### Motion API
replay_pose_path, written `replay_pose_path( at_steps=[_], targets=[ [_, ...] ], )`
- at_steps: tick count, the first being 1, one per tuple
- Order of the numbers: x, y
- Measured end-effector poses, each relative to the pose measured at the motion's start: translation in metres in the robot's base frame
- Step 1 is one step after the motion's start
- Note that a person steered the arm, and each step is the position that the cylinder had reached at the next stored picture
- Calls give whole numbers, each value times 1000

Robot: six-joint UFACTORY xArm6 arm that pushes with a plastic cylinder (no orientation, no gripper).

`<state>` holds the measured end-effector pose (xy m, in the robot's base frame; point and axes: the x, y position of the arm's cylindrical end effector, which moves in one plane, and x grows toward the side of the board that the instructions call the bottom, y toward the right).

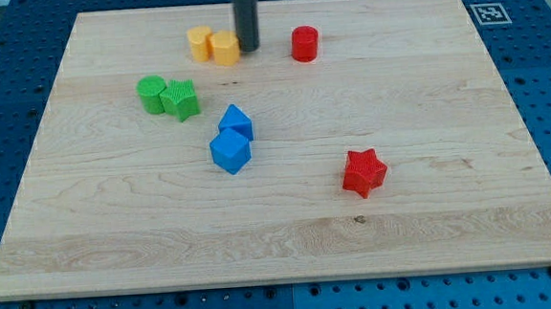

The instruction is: Push the red circle to the red star

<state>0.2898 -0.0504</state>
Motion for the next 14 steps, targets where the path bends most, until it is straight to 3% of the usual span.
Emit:
replay_pose_path(
  at_steps=[1, 2, 4, 9, 14],
  targets=[
    [-7, -14],
    [-45, 0],
    [-57, 87],
    [77, 101],
    [111, 56]
  ],
)
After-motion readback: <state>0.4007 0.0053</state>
